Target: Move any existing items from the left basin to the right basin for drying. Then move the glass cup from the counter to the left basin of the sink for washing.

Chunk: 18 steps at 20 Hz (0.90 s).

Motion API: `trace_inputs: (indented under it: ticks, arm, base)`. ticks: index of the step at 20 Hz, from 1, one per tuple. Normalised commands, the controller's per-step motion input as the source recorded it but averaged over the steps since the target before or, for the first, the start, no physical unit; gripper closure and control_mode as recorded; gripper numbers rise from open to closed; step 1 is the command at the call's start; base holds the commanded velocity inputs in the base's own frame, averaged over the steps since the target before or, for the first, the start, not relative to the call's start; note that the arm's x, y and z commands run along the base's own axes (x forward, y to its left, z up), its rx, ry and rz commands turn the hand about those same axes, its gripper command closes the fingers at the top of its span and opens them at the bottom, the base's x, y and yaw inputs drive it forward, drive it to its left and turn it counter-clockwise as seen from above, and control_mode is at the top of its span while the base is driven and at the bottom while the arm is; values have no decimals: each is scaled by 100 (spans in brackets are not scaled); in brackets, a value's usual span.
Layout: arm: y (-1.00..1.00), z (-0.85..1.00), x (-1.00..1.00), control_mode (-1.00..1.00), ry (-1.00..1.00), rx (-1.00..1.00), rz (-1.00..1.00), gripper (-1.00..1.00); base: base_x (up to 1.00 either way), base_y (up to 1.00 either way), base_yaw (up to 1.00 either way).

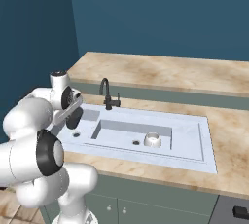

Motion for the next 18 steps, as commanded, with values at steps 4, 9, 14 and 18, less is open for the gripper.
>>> trace_inputs:
  ticks: [4, 9, 14, 18]
  arm:
    - [32, -8, 70, -100, 1, 0, 2, 100]
    - [3, -33, 23, -100, 0, 0, 5, 100]
    - [0, -54, 7, -100, 0, 0, 4, 100]
    - [0, -54, 10, -100, 0, 0, 2, 100]
  base:
    - [0, 0, 0]
    - [0, 0, 0]
    - [0, 0, 0]
    - [0, 0, 0]
